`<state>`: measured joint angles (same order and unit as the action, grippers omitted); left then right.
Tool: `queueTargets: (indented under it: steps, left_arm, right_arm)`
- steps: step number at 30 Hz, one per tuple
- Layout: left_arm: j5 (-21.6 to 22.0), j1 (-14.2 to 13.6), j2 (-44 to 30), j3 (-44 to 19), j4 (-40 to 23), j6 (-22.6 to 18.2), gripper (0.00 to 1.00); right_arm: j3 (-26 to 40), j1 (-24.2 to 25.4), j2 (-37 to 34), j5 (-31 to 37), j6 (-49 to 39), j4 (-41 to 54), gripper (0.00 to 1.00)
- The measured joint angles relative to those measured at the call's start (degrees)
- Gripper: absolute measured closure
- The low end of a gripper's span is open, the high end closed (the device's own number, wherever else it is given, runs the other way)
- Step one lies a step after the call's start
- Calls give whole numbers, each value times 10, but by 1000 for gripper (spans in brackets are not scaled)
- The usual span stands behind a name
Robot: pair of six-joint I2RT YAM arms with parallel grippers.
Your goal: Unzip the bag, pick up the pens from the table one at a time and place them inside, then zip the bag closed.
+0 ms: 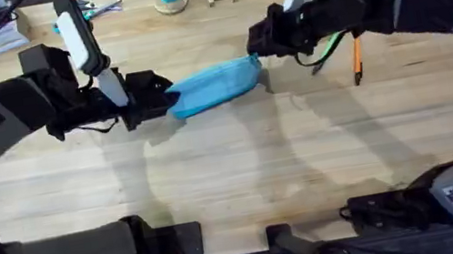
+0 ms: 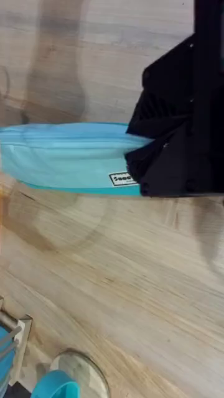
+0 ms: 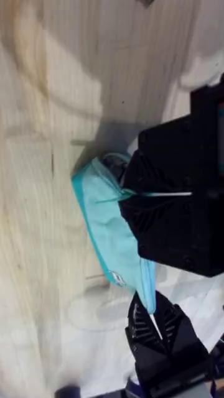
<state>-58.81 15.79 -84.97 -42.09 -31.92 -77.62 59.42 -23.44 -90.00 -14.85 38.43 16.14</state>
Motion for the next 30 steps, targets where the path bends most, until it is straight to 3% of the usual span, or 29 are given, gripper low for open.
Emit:
queueTargets:
  steps: [13,30]
  left_arm:
    - [0,0,0,0,-2,0,959]
    - [0,1,0,0,-2,0,959]
  right_arm:
    - [0,-3,24,-32,-21,-18,969]
    - [0,-72,24,-27,-42,-28,969]
